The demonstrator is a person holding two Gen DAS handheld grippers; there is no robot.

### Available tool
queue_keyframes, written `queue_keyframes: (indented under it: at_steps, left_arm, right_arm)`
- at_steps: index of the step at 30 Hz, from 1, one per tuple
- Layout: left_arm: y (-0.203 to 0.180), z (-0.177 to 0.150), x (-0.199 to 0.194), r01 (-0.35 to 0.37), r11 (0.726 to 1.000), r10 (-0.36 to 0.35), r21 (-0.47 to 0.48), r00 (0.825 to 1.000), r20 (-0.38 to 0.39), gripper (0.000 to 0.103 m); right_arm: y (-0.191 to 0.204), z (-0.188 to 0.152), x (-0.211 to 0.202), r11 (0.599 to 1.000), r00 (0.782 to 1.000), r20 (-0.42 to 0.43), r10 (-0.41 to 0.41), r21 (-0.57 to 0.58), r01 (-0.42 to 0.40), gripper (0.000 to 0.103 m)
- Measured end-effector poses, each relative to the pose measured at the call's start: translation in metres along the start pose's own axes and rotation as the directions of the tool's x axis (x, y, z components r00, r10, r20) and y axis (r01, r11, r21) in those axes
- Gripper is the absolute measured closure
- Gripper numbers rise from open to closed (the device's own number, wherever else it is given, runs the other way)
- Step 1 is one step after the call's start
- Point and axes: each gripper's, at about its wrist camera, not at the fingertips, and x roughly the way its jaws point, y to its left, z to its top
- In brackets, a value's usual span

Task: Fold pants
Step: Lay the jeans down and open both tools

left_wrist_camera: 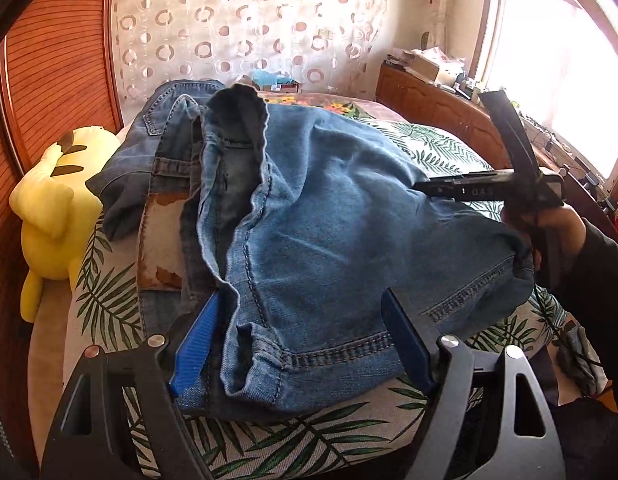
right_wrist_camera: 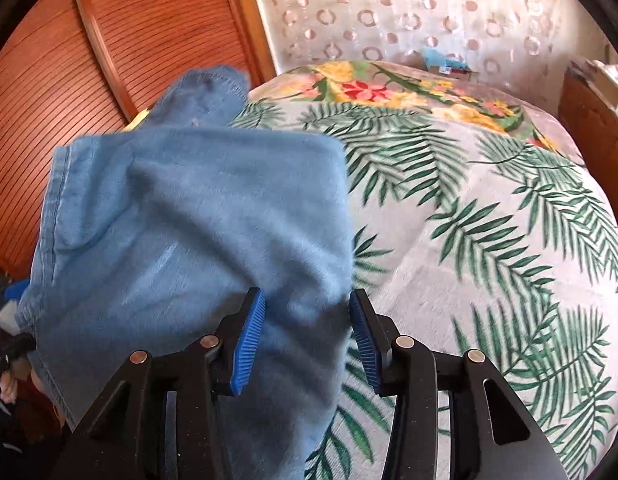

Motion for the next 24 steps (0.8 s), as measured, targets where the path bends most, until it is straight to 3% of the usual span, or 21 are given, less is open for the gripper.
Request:
queue_keyframes:
  at_steps: [24]
  left_arm:
    - [0.0022, 0.0019, 0.0006, -0.011, 1.000, 0.011, 0.009, 1.000, -0.006, 0.022]
  right_arm:
    - [0.0057, -0.0089, 0.0024, 1.000, 0.999, 0.032, 0.000, -0.016, 0.001, 0.059]
